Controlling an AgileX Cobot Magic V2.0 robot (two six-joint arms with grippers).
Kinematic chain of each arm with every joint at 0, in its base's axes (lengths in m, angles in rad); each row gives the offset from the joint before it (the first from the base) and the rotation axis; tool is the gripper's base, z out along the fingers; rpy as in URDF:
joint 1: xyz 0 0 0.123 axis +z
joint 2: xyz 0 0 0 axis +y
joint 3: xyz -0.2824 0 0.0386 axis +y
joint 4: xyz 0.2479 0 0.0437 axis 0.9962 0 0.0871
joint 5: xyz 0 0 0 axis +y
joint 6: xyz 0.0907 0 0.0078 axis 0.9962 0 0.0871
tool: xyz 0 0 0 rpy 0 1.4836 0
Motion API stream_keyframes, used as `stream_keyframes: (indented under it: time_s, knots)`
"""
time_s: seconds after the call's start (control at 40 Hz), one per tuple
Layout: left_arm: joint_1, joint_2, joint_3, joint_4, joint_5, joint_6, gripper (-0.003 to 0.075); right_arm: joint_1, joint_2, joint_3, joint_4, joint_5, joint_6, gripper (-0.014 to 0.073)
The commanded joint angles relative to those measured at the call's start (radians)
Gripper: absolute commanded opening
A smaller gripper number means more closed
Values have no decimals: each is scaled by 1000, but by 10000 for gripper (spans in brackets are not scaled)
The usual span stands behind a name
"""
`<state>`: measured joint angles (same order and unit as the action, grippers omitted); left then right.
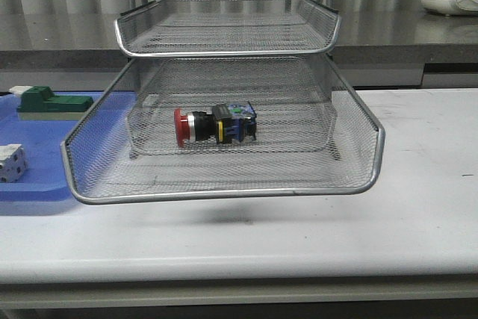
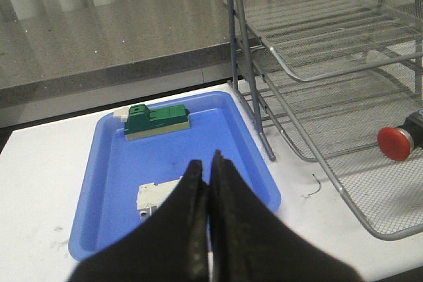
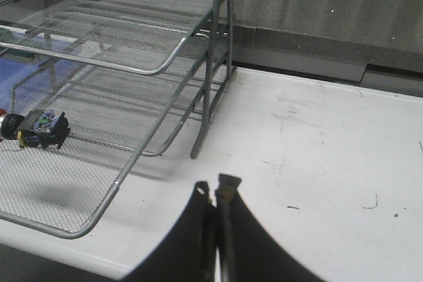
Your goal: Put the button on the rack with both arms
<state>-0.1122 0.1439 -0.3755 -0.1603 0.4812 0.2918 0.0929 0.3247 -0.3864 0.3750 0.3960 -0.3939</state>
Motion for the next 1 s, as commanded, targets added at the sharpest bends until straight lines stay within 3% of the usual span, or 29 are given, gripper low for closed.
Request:
stream_keyframes:
  time_s: [0.0, 0.3, 0.72, 0.97]
  knots:
    - [1, 14, -26, -14, -86, -11, -19, 0, 91, -65, 14, -101, 1, -60]
    - [1, 14, -26, -14, -86, -11, -19, 59, 431, -217, 17, -108, 0, -60]
    - [1, 14, -26, -14, -86, -11, -19, 612, 798, -319, 18, -220, 0, -60]
    - [1, 14, -26, -14, -86, -11, -19, 794, 980, -319, 65, -273, 0, -60]
